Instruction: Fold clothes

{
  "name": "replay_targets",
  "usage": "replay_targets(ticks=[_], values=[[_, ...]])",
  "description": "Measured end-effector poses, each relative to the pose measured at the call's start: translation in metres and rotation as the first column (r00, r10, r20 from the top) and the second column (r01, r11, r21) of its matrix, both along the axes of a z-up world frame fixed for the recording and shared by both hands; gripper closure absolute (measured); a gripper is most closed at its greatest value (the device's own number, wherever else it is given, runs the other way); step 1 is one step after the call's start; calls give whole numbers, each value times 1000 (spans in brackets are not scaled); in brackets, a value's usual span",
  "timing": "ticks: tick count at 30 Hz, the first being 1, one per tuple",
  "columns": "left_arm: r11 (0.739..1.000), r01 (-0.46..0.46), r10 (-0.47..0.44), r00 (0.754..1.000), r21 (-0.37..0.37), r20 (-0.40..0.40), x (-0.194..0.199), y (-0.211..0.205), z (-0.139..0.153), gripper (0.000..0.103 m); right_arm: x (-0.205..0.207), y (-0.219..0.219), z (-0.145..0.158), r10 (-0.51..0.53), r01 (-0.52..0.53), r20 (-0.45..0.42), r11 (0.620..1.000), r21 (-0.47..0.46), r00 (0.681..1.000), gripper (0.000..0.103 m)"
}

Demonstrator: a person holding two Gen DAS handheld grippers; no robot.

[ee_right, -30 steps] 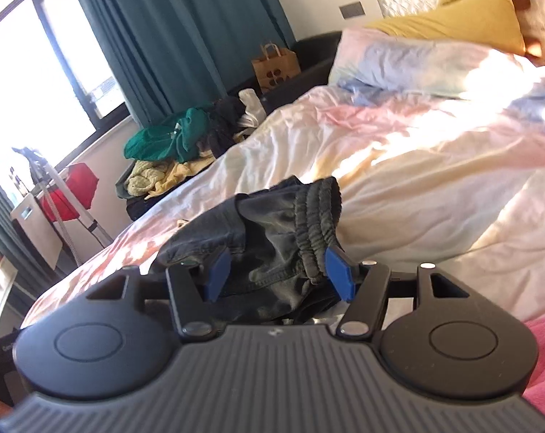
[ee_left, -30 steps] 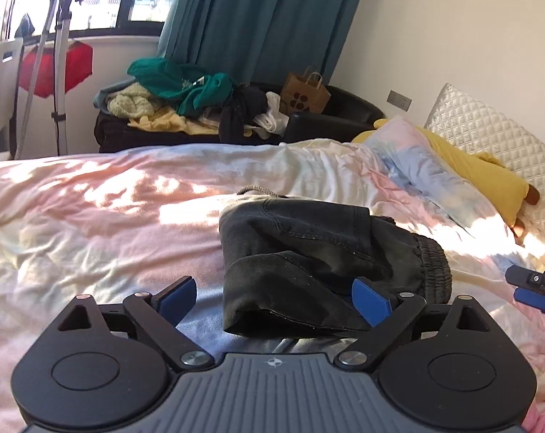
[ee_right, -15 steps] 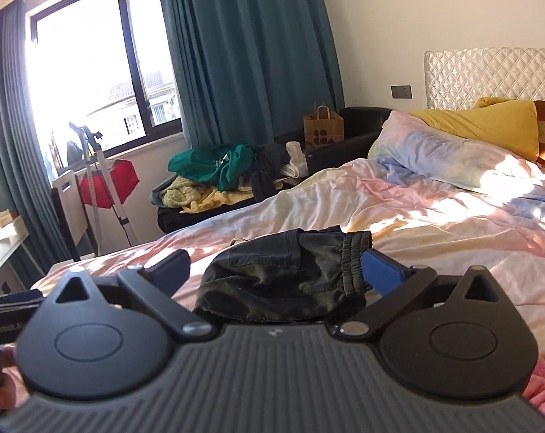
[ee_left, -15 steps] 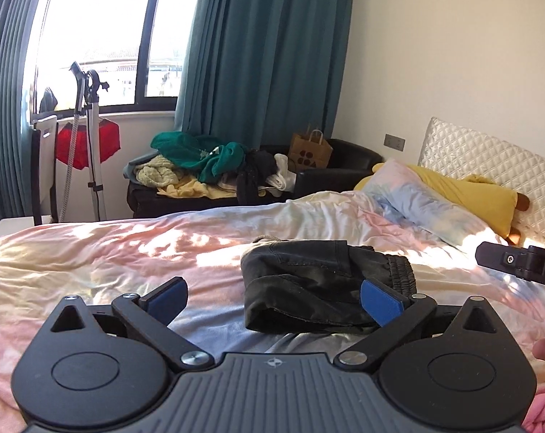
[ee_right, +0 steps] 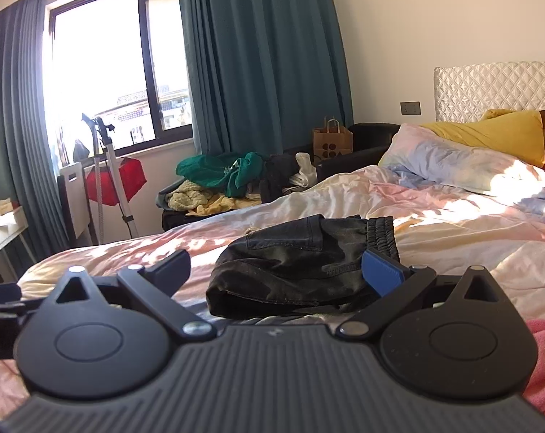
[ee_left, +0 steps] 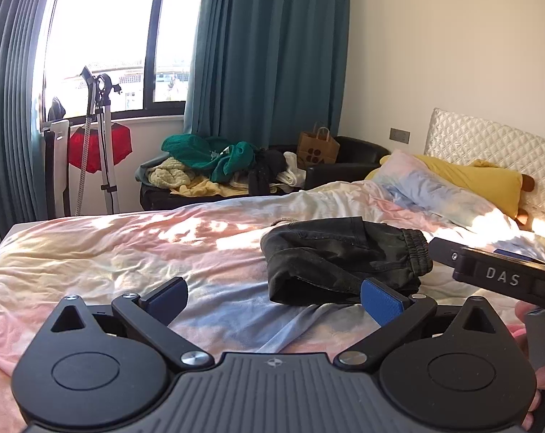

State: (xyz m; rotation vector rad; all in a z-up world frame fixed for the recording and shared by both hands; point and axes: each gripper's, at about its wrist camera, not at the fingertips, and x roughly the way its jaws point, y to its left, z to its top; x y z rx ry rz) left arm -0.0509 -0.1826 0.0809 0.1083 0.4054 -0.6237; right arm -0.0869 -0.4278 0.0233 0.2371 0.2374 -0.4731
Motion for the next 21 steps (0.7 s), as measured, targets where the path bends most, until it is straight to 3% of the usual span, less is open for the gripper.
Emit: replay_targets(ticks=[7, 12, 15, 21], values=[[1000, -23, 23, 1000, 10, -2, 21, 2, -18, 0, 17, 6, -41, -16, 15, -45, 1000, -23, 999, 0], [999, -28, 28, 1000, 40, -13, 33, -4, -37, 0, 18, 10, -42, -29, 27, -29, 998, -57, 999, 0], [997, -36, 37, 999, 62, -13, 36, -9, -44, 0, 23, 16, -45, -52, 45, -63, 993, -111, 997, 0], [997, -30, 31, 999, 66, -15, 38, -15, -48, 0, 25, 12, -47, -65, 58, -73, 993, -102, 995, 0]])
